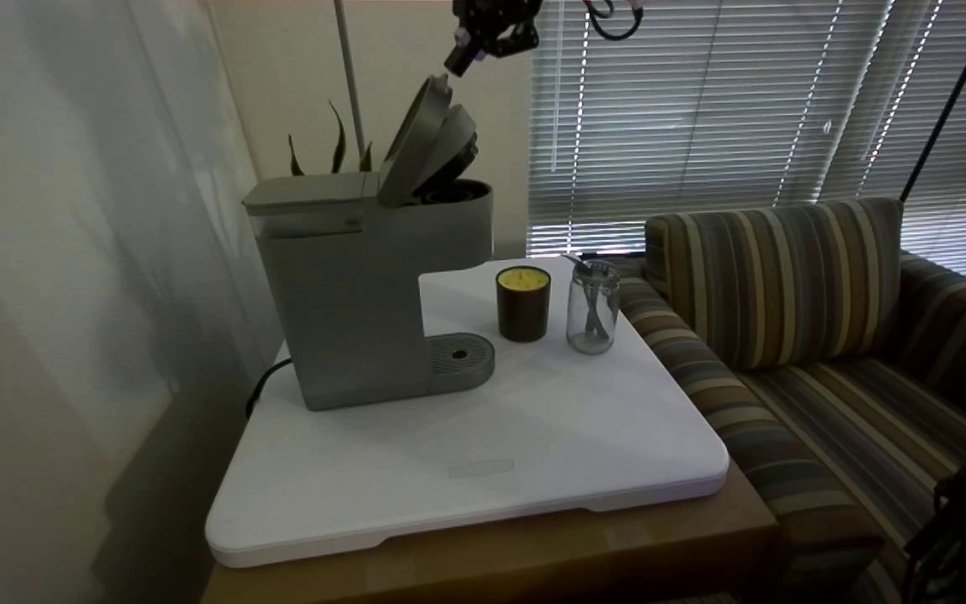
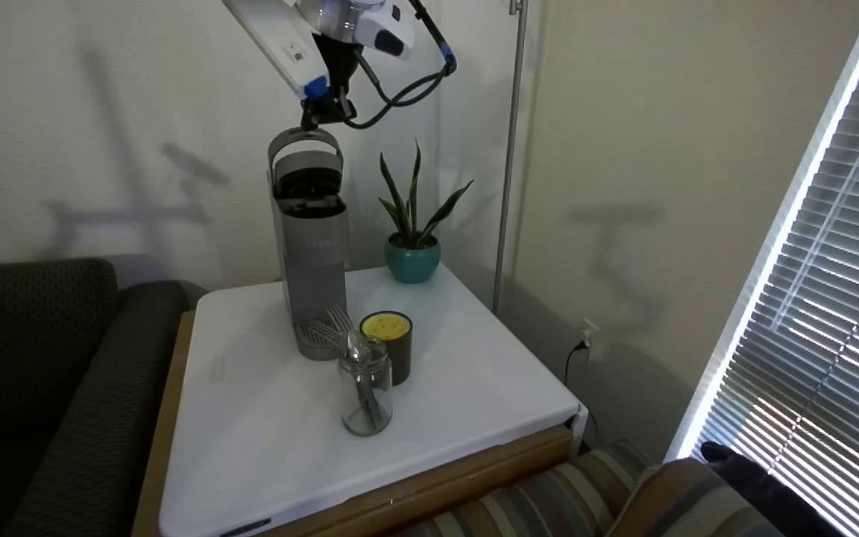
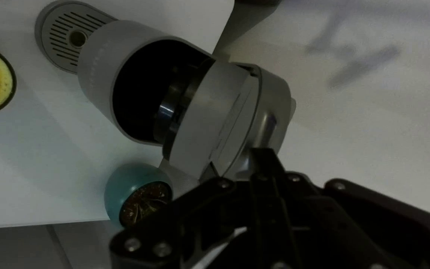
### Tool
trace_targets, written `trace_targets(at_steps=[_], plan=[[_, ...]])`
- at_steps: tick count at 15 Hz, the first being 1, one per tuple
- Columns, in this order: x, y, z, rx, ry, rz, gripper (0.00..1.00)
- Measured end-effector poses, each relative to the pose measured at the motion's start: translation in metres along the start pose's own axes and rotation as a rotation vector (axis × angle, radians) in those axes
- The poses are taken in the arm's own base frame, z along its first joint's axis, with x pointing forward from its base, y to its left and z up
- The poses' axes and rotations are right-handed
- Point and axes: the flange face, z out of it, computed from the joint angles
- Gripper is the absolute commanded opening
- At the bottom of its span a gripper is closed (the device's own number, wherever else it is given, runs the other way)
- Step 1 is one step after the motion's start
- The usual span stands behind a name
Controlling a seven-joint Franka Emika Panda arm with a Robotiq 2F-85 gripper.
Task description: Open the water reservoir lid on the Keurig machine
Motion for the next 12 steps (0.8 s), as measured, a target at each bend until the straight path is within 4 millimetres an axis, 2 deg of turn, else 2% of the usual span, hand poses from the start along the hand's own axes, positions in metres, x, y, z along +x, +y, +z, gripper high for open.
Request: trace_targets(at_steps=[7,9,12], plan=[[0.006,-0.007,-0.012,-0.063,0.007,-0.054,0.0],[0.008,-0.011,-0.025,-0.156,0.006,-0.103,0.0],[0.009,-0.026,-0.058,-0.306,0.018,-0.177,0.0]])
